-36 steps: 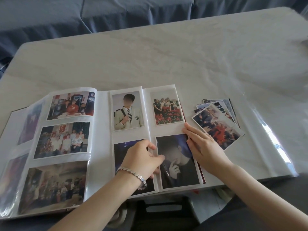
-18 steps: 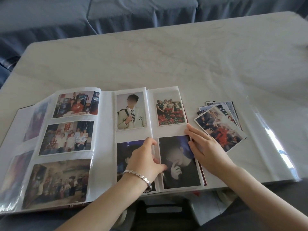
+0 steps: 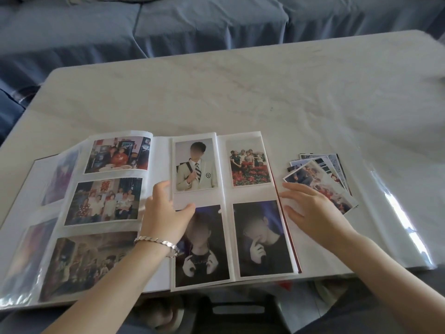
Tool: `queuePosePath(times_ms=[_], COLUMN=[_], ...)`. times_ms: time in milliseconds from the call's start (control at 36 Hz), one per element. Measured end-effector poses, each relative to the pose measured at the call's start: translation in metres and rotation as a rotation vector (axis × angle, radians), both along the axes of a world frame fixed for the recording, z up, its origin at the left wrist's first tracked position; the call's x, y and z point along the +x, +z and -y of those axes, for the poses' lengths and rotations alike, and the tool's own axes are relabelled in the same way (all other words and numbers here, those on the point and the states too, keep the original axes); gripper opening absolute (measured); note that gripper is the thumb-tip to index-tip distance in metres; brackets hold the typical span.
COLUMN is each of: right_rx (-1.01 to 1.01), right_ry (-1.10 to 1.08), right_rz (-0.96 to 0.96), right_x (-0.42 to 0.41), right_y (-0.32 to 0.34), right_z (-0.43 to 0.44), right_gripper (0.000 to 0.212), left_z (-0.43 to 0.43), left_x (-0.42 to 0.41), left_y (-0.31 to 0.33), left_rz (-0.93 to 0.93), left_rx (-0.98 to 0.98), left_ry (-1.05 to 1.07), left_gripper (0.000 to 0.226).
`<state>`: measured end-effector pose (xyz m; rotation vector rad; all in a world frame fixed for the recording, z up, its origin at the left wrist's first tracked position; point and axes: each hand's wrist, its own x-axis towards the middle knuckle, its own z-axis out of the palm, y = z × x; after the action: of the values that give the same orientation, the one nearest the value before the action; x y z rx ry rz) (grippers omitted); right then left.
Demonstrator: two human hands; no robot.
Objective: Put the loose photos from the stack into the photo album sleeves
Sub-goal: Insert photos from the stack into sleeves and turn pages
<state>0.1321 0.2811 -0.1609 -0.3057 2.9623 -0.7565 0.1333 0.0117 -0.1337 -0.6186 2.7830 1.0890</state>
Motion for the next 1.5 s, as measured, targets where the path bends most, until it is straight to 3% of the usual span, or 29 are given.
queuePosePath(times_ms=[111,222,333,389,556,667,778,889,944,1028,1083,1167,1194,1250,1361,1417,1500], right_rx=[0.038,0.221,0.309,0.314,0.324,0.25,0.22,0.194,0.127,0.101,0.099,0.111,0.121,0.065,-0.346,-0.511,-0.728], right_ry=[-0.139,-0.226,-0.186,-0.156,-0.105,-0.12,-0.185,-0.238,-0.192,0.024,0.164,0.336,0.344,0.241,-0.158,-0.309,-0.341], right_rz=[-0.075,0.08,0.141,0.118,0.154,0.183,0.172,0.061,-0.146,-0.428,-0.478,-0.508,-0.482,-0.335,0.055,0.166,0.377], right_x=[-0.003,-0.006,-0.008,-0.009,-0.011,-0.01,-0.009,-0.002,0.003,0.008,0.01,0.012,0.012,0.012,0.005,-0.004,-0.014], right_y=[0.001,-0.001,-0.004,-0.004,0.001,0.005,0.011,0.023,0.032,0.038,0.04,0.04,0.04,0.038,0.037,0.034,0.033], right_z=[-0.013,-0.028,-0.04,-0.043,-0.047,-0.05,-0.053,-0.048,-0.042,-0.031,-0.023,-0.01,-0.006,0.0,0.006,0.007,0.008], right_gripper=[0.029,0.057,0.063,0.059,0.047,0.028,0.028,0.027,0.024,0.042,0.047,0.037,0.038,0.059,0.073,0.063,0.031], left_z=[0.0,0.002,-0.004,-0.013,-0.061,-0.091,-0.107,-0.108,-0.104,-0.098,-0.092,-0.085,-0.083,-0.075,-0.058,-0.051,-0.041], left_x=[-0.008,-0.015,-0.024,-0.025,-0.023,-0.026,-0.027,-0.03,-0.031,-0.032,-0.032,-0.032,-0.032,-0.032,-0.032,-0.031,-0.031], left_y=[0.0,0.002,0.012,0.019,0.033,0.02,0.01,0.007,0.011,0.023,0.028,0.028,0.028,0.025,0.023,0.024,0.026], left_rz=[0.034,0.05,0.099,0.066,-0.005,0.097,0.206,0.175,0.151,0.311,0.37,0.276,0.225,0.123,-0.003,-0.02,-0.047], left_rx=[0.124,0.206,0.396,0.382,0.517,0.303,0.226,0.255,0.336,0.802,0.925,0.853,0.796,0.626,0.494,0.506,0.517], left_ry=[0.1,0.183,0.171,0.061,-0.313,-0.492,-0.511,-0.501,-0.452,-0.285,-0.229,-0.146,-0.123,-0.122,-0.178,-0.207,-0.251], left_gripper=[0.066,0.059,0.023,0.011,0.033,0.052,0.045,0.029,0.021,0.043,0.057,0.025,0.014,0.013,0.015,0.013,0.008])
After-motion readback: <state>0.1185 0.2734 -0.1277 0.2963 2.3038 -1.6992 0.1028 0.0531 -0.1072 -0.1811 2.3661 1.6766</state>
